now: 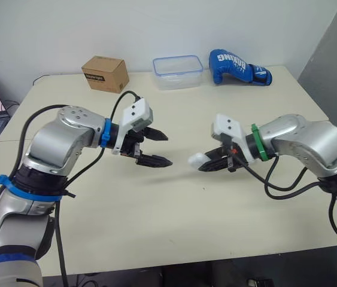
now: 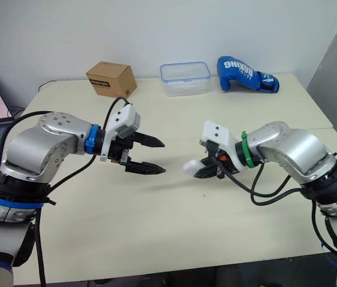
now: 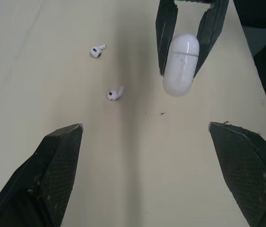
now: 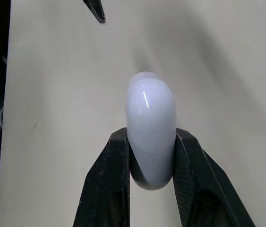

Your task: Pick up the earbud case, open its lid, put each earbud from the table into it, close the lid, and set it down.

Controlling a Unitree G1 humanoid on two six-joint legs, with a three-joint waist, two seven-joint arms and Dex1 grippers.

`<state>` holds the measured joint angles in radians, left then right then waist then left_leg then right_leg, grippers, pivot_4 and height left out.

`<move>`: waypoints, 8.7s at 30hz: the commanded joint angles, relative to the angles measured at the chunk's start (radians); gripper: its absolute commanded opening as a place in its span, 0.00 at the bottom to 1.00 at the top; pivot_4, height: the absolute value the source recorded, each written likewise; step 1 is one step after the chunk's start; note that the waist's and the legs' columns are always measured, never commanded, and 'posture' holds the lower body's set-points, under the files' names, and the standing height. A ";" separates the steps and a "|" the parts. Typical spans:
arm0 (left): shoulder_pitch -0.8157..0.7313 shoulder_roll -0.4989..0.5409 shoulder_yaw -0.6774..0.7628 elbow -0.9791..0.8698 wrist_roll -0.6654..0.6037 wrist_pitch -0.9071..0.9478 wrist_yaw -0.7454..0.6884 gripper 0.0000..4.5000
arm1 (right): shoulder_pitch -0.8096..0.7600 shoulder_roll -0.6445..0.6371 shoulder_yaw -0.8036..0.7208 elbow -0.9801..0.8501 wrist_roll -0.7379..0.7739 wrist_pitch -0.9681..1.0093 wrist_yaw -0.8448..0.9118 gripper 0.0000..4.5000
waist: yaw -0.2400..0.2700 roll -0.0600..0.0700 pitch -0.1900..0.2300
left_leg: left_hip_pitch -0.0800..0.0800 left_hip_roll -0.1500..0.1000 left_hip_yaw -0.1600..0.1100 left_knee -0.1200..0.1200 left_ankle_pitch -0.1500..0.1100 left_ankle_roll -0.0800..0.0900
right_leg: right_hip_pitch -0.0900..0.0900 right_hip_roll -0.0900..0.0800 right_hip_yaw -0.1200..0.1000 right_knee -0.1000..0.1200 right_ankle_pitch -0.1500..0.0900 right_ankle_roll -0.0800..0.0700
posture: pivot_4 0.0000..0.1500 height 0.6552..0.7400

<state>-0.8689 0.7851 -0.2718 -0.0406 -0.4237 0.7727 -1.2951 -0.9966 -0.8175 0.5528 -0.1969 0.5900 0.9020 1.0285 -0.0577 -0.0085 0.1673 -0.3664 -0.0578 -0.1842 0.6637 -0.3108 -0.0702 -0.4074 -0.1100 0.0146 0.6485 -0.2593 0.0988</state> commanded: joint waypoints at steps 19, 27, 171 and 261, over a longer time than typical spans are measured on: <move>-0.017 -0.090 -0.045 -0.030 0.067 -0.023 0.007 0.69 | -0.076 0.136 -0.008 0.030 -0.238 0.033 0.103 0.18 | 0.000 0.000 0.000 | -0.001 0.000 0.000 0.000 0.000 0.000 | -0.001 0.000 0.000 0.000 0.000 0.000 | 1.00 0.89; -0.018 -0.101 -0.053 -0.027 0.091 -0.023 0.020 0.48 | -0.080 0.153 -0.003 0.050 -0.286 0.047 0.113 0.18 | 0.000 0.000 0.000 | -0.001 0.000 0.000 0.000 0.000 0.000 | -0.001 0.000 0.000 0.000 0.000 0.000 | 1.00 0.89; 0.473 -0.152 0.421 -0.094 -0.234 -0.335 0.156 0.17 | -0.151 0.039 -0.071 0.302 -0.301 -0.028 0.165 0.56 | 0.001 0.000 0.000 | 0.000 0.000 0.002 0.000 0.000 0.000 | -0.003 -0.001 0.002 0.001 0.001 -0.001 | 1.00 0.89; 0.424 -0.182 0.370 -0.026 -0.192 -0.406 0.147 0.17 | 0.025 0.057 0.202 0.085 -0.575 0.183 0.152 0.09 | 0.001 0.000 -0.001 | -0.005 -0.001 0.001 0.001 0.000 -0.001 | -0.007 -0.002 0.002 0.002 0.001 -0.001 | 1.00 0.89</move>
<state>-0.4256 0.6007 0.0849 -0.0428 -0.6128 0.3835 -1.1460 -0.9736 -0.7479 0.7862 -0.0961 0.0177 1.1068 1.1904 -0.0567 -0.0084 0.1668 -0.3710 -0.0588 -0.1830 0.6643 -0.3104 -0.0714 -0.4143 -0.1117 0.0161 0.6501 -0.2587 0.0977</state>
